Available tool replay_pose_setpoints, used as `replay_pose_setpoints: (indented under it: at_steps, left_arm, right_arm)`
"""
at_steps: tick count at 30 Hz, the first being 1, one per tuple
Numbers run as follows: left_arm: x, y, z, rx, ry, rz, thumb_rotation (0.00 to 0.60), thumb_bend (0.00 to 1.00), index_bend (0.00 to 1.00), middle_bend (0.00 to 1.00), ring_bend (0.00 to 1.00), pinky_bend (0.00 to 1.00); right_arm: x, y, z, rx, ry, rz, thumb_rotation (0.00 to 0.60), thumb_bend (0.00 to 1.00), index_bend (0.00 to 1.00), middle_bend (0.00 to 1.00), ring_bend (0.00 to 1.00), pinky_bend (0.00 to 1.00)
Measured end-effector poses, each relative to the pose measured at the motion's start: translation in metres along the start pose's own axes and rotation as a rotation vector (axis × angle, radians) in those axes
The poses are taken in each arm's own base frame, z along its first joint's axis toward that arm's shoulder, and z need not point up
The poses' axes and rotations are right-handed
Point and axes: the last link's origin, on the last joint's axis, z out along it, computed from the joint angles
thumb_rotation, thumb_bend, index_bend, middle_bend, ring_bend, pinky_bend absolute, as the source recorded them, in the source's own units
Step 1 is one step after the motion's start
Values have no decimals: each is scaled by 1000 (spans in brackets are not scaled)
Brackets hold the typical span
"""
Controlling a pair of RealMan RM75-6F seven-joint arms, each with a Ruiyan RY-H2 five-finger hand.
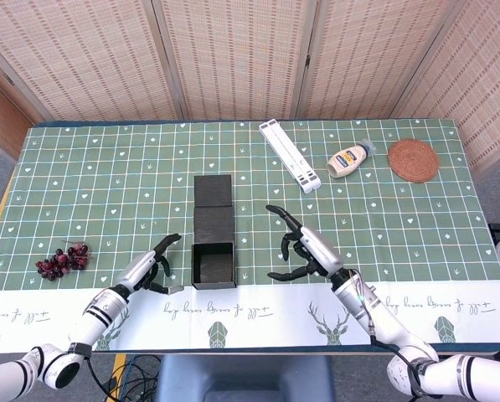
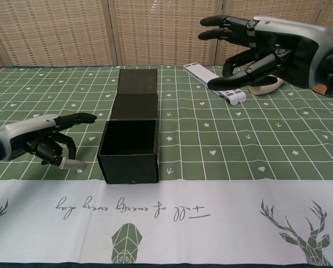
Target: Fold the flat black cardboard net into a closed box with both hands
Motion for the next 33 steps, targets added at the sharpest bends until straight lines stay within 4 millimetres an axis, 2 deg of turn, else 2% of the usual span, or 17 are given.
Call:
replay_pose_setpoints:
  at_steps: [9,11,14,19,24,29,31,33]
  left_arm:
    - [-15,4,10,-4,-13,-50,600,148,0,0,577,805]
    - [-18,5,13,-6,-17,-61,600,148,0,0,549,805]
    - [-23,7,17,-9,-19,-72,600,148,0,0,622,805]
    - [-30,10,23,-21,-19,-95,600,148,0,0,555,805]
    - [-36,13,27,-31,-14,-117,600,148,0,0,532,806]
    - [-41,15,32,-39,3,-149,600,148,0,1,588,806]
    - [-43,16,34,-41,14,-172,600,148,18,34,612,805]
    - [-44,16,37,-38,21,-199,600,148,84,111,610,806]
  right_arm:
    - [-1,6,-5,-5,-9,6,600,0,0,39,650,1000]
    - [-1,7,-6,-11,-8,8,600,0,0,40,650,1000]
    - [0,10,-8,-18,-5,13,600,0,0,42,650,1000]
    - [0,14,-10,-30,-3,20,600,0,0,44,650,1000]
    - [0,18,-11,-42,0,34,600,0,0,46,650,1000]
    - [0,22,-12,-54,4,43,600,0,0,49,650,1000]
    - [1,24,-12,-62,8,49,600,2,0,53,650,1000]
    - [1,27,-12,-71,13,53,600,9,0,58,650,1000]
